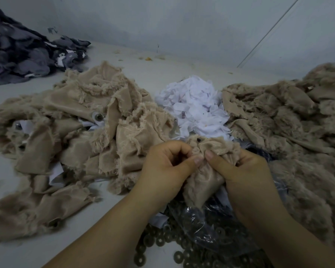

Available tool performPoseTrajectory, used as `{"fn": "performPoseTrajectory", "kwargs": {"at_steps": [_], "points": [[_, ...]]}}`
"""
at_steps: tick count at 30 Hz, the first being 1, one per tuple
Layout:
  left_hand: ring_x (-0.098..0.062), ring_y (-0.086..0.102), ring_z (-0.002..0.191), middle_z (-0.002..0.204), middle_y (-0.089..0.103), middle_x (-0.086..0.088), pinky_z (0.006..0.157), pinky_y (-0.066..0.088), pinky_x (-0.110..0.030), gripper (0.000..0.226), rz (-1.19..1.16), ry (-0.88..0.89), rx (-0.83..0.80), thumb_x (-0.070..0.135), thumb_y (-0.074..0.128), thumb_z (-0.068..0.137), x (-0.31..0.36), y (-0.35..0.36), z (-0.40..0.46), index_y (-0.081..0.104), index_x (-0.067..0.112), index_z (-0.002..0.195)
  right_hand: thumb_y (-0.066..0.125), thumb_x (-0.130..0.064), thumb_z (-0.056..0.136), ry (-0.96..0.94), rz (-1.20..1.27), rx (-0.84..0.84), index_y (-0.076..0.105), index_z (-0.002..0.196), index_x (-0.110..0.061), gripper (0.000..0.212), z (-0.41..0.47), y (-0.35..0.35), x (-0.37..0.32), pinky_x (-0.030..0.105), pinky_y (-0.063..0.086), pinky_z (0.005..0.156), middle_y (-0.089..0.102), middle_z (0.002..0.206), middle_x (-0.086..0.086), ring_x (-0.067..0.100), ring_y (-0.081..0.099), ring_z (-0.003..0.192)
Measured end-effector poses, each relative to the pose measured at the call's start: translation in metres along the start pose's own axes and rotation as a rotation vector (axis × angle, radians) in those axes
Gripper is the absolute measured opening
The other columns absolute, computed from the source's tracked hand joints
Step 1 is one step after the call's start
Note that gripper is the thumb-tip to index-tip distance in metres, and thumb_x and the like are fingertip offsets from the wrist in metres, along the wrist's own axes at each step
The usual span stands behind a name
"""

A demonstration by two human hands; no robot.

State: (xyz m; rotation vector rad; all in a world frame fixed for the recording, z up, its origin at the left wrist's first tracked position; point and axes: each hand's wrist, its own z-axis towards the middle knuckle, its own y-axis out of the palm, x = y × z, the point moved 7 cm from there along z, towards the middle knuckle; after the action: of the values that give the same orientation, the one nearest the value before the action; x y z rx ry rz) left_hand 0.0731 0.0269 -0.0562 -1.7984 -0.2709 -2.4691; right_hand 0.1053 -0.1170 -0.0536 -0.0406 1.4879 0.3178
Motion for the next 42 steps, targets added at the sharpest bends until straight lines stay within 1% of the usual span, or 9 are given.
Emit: {"fn": "performPoseTrajectory", "kwargs": {"at_steps": [3,11,16,21,27,30,35,39,42], "points": [[-0.012,0.057,0.059,0.063,0.064,-0.002,0.057,0.050,-0.023,0.009,-0.055,-0.015,0.016,0.016,0.070,0.077,0.000,-0.001,-0.001,0.070,0.014,0.069,0.079,-0.026,0.063,0.019,0.043,0.006,0.081,0.087,-0.018,0.025,0.000,0.001,0.002,0.035,0.062,0.071,0.078,0.091,0.012,0.029,0.076,0.086],[-0.012,0.059,0.064,0.065,0.064,-0.001,0.062,0.052,-0.023,0.010,-0.104,-0.025,0.035,0.015,0.070,0.077,-0.001,-0.001,-0.001,0.072,0.019,0.068,0.080,-0.029,0.057,0.017,0.012,0.029,0.082,0.078,-0.022,0.022,-0.001,0.001,-0.002,0.030,0.061,0.066,0.078,0.086,0.009,0.026,0.076,0.081],[-0.023,0.053,0.062,0.065,0.060,-0.016,0.060,0.048,-0.039,0.011,-0.018,0.001,0.042,0.021,0.071,0.079,0.000,-0.001,-0.003,0.068,0.017,0.069,0.079,-0.024,0.063,-0.006,-0.038,0.033,0.082,0.079,-0.020,0.016,-0.004,0.001,-0.006,0.030,0.061,0.063,0.078,0.082,0.008,0.025,0.077,0.077],[-0.016,0.049,0.055,0.060,0.058,-0.003,0.052,0.044,-0.031,0.013,0.019,0.013,0.040,0.022,0.070,0.080,0.001,0.001,-0.003,0.067,0.024,0.068,0.079,-0.012,0.073,-0.071,-0.089,0.042,0.081,0.071,-0.029,0.017,-0.006,0.002,-0.013,0.023,0.059,0.058,0.078,0.076,0.003,0.019,0.076,0.071],[-0.008,0.052,0.057,0.061,0.061,0.004,0.055,0.047,-0.022,0.014,0.009,0.024,0.020,0.019,0.068,0.080,0.004,0.004,-0.003,0.068,0.025,0.068,0.080,-0.017,0.070,0.026,-0.024,0.082,0.081,0.079,-0.019,0.009,-0.003,-0.004,0.000,0.035,0.062,0.064,0.078,0.082,0.009,0.027,0.077,0.077],[-0.013,0.052,0.060,0.062,0.060,0.002,0.058,0.048,-0.028,0.013,-0.006,0.003,0.028,0.021,0.068,0.079,0.002,0.004,-0.004,0.068,0.024,0.067,0.080,-0.027,0.059,0.032,-0.038,0.102,0.081,0.078,-0.019,0.021,-0.003,-0.005,0.000,0.036,0.062,0.065,0.078,0.080,0.009,0.027,0.076,0.076],[-0.022,0.049,0.064,0.065,0.057,-0.008,0.064,0.045,-0.038,0.013,-0.041,-0.041,0.037,0.021,0.067,0.079,-0.001,0.003,-0.004,0.067,0.018,0.066,0.081,-0.020,0.065,0.023,-0.031,0.082,0.081,0.076,-0.020,0.012,-0.001,-0.005,0.000,0.035,0.062,0.063,0.078,0.081,0.008,0.026,0.076,0.076],[-0.025,0.049,0.065,0.067,0.056,-0.014,0.065,0.045,-0.042,0.015,-0.022,-0.040,0.031,0.019,0.066,0.079,0.001,0.003,-0.004,0.063,0.010,0.068,0.078,-0.026,0.059,0.041,0.034,0.051,0.081,0.081,-0.018,0.024,-0.003,-0.001,0.002,0.033,0.060,0.062,0.078,0.084,0.011,0.028,0.076,0.077],[-0.024,0.047,0.063,0.065,0.054,-0.015,0.063,0.043,-0.041,0.015,-0.015,-0.048,0.042,0.019,0.065,0.078,0.003,0.003,-0.004,0.061,0.009,0.067,0.080,-0.021,0.067,-0.005,-0.023,0.048,0.081,0.077,-0.019,0.010,-0.005,-0.002,-0.002,0.030,0.059,0.058,0.077,0.079,0.010,0.025,0.076,0.072]]}}
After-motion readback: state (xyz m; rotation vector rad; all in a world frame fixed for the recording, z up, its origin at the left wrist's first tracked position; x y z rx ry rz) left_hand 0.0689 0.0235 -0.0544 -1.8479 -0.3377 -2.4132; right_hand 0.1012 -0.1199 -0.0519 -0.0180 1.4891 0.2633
